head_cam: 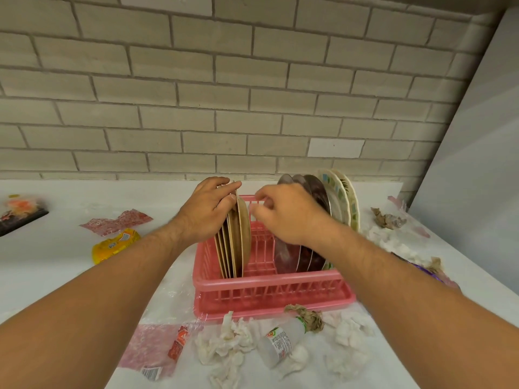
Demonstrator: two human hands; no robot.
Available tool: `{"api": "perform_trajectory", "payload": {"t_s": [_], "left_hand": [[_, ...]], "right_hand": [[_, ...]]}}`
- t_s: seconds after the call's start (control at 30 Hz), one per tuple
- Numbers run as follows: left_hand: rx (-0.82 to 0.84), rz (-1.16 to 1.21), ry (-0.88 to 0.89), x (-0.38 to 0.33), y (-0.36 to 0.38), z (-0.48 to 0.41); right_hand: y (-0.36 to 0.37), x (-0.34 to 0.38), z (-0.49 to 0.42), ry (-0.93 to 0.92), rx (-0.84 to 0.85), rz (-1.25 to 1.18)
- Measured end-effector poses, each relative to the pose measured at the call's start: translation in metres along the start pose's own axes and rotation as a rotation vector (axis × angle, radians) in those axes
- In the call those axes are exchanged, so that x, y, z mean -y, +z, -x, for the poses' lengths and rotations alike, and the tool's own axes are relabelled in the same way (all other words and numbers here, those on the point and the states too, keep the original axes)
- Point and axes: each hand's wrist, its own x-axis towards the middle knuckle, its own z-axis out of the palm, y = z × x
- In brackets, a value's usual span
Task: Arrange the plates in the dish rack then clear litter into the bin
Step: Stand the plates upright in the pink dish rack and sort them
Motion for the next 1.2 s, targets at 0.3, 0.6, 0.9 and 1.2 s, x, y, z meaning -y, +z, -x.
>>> {"api": "perform_trajectory", "payload": {"t_s": [0.3,0.6,0.9,1.2], "left_hand": [[-0.004,-0.041,-0.002,-0.002,-0.004,0.004],[-0.046,-0.008,0.005,-0.001,-0.003,0.005],[-0.043,-0.007,0.014,-0.001,-0.003,0.005],[-0.045,-0.007,0.000,-0.004,-0.004,0.006]], "right_hand": [[0.039,0.016,0.003,0.133,0.124,0.010],[-0.017,0.024,-0.026,0.261,0.023,0.460],[-0.007,0.013,-0.022,0.222,0.011,0.610],[0.019,-0.001,-0.012,0.243,0.068,0.473]]}}
